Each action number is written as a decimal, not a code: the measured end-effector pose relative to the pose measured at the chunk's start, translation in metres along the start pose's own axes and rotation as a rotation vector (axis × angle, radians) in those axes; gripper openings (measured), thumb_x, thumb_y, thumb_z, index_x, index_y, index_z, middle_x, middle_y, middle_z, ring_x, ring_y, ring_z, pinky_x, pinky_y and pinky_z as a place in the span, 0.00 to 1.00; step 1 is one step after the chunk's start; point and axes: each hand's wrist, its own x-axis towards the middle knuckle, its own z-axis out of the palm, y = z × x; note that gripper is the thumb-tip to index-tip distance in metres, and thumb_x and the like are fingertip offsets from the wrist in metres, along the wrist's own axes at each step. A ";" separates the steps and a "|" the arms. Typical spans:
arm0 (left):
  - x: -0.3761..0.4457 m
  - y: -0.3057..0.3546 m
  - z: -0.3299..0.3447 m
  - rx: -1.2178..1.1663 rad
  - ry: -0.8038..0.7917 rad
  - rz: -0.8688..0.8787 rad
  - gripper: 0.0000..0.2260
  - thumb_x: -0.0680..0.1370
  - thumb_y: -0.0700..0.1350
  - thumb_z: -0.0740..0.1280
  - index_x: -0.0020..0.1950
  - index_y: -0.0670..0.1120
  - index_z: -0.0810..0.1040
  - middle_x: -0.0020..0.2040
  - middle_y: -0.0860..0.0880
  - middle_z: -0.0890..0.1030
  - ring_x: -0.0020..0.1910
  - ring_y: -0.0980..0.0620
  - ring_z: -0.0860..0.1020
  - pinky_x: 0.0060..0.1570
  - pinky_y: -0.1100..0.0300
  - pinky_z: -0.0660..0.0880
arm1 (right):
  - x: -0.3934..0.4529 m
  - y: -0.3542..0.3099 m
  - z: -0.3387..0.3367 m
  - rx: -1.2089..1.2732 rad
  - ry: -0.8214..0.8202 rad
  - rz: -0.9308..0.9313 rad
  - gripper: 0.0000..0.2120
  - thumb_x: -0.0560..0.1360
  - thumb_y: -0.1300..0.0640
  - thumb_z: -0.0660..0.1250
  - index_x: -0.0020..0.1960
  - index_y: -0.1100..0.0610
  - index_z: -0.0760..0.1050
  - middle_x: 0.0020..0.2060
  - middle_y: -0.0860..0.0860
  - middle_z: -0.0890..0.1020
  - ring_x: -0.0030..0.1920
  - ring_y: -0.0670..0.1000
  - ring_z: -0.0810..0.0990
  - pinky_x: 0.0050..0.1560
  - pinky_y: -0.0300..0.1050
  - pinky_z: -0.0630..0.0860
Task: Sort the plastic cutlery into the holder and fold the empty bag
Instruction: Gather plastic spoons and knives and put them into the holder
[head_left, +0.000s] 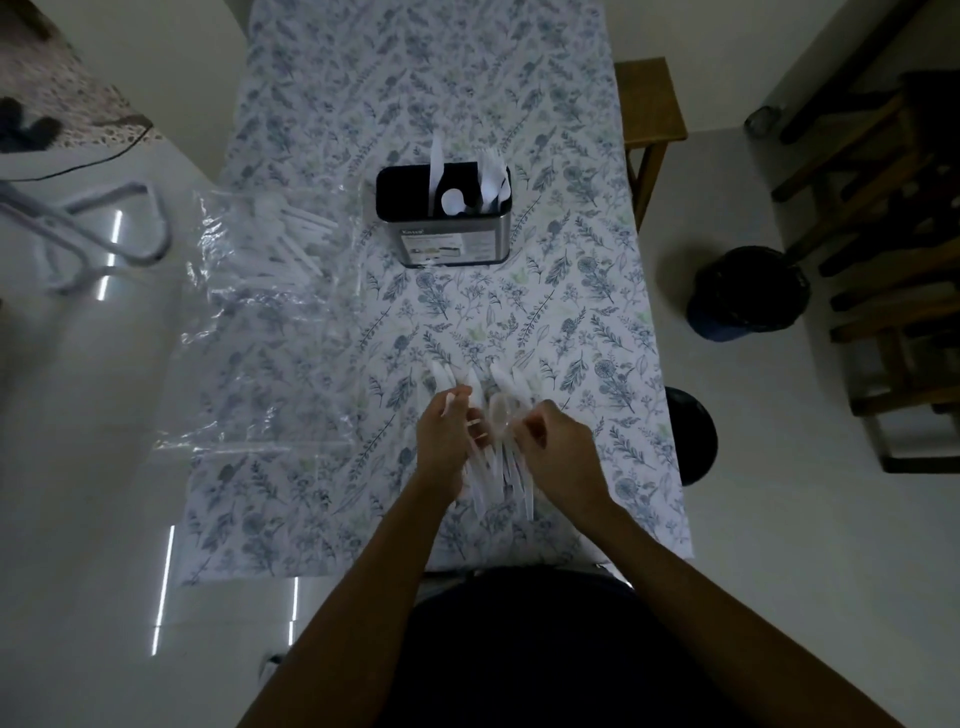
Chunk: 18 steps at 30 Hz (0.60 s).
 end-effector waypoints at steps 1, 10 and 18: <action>0.000 -0.001 -0.007 -0.018 0.026 -0.013 0.08 0.84 0.43 0.63 0.57 0.42 0.80 0.39 0.46 0.76 0.34 0.51 0.75 0.34 0.57 0.75 | 0.000 0.006 0.001 -0.051 -0.019 0.031 0.11 0.80 0.49 0.68 0.45 0.55 0.73 0.34 0.48 0.78 0.33 0.45 0.77 0.33 0.40 0.73; -0.009 -0.001 -0.032 -0.031 -0.011 -0.056 0.07 0.83 0.47 0.68 0.54 0.44 0.78 0.41 0.46 0.74 0.34 0.51 0.71 0.32 0.57 0.72 | -0.004 0.018 0.009 -0.128 -0.099 0.119 0.09 0.75 0.55 0.71 0.45 0.56 0.70 0.34 0.50 0.77 0.34 0.51 0.77 0.35 0.48 0.75; -0.018 0.005 -0.020 0.021 -0.278 -0.090 0.10 0.85 0.48 0.64 0.59 0.46 0.82 0.45 0.44 0.86 0.46 0.46 0.85 0.44 0.58 0.82 | -0.015 -0.036 0.019 -0.036 -0.155 -0.157 0.05 0.77 0.53 0.70 0.49 0.55 0.78 0.38 0.48 0.82 0.36 0.45 0.79 0.36 0.36 0.72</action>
